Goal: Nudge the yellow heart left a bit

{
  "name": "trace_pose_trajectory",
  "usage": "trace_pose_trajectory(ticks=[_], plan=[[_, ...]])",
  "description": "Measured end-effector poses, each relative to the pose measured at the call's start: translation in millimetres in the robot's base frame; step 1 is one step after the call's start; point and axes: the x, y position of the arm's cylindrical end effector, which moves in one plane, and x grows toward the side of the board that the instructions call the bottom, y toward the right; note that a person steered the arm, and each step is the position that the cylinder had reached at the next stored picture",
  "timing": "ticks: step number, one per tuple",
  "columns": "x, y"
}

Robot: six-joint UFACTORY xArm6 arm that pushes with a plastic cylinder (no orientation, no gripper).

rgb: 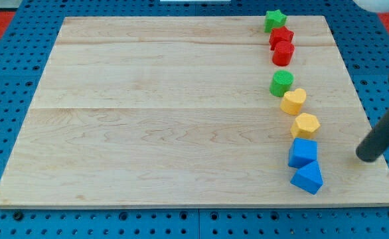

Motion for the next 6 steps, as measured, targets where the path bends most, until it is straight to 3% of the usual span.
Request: trace_pose_trajectory(ticks=[3, 6], plan=[[-110.7, -48.2], [-122.9, -49.3]])
